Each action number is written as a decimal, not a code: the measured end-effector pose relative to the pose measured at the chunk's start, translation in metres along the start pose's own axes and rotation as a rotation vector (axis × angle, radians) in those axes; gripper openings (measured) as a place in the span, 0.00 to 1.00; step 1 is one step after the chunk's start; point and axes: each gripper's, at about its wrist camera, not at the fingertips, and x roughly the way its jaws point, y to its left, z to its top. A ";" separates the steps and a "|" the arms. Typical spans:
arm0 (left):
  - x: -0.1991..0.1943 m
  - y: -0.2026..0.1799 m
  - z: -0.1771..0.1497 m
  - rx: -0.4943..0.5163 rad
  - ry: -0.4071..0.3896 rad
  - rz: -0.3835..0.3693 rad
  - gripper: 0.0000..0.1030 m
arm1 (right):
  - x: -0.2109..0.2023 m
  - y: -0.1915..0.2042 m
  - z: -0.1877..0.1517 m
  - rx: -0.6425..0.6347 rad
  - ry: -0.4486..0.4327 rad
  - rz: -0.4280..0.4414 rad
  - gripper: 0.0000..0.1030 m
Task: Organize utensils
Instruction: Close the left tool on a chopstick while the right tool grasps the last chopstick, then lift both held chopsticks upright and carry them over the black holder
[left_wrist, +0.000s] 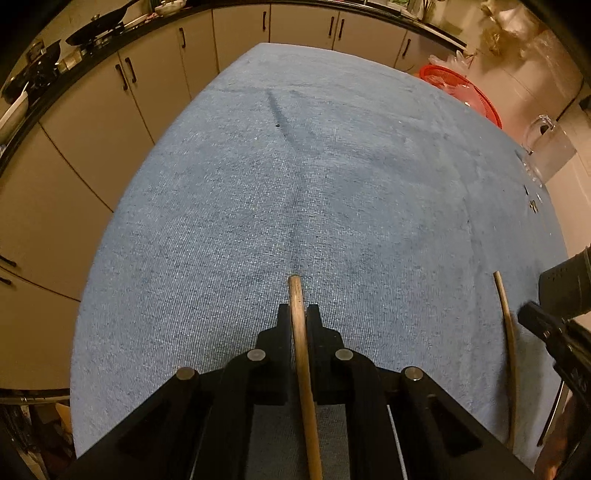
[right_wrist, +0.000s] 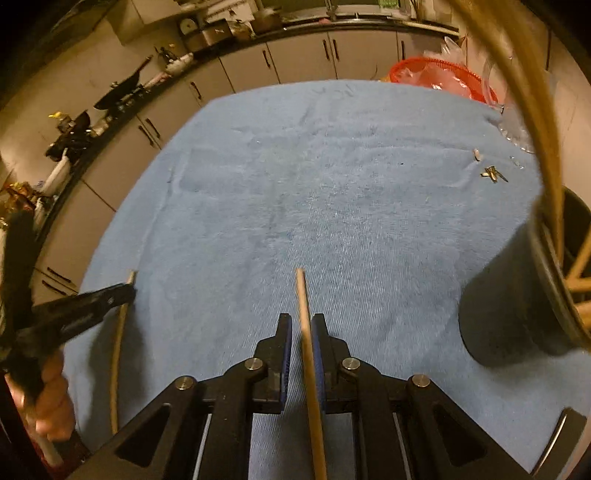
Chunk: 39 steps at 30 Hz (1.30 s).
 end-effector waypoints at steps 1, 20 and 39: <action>0.000 -0.001 0.000 -0.001 -0.003 -0.003 0.08 | 0.004 0.000 0.003 0.002 0.011 -0.003 0.13; 0.002 -0.015 -0.009 0.031 -0.020 -0.059 0.07 | 0.035 0.029 0.019 -0.109 0.074 -0.103 0.06; -0.133 -0.032 -0.040 0.066 -0.312 -0.150 0.07 | -0.157 0.042 -0.041 -0.062 -0.529 0.037 0.06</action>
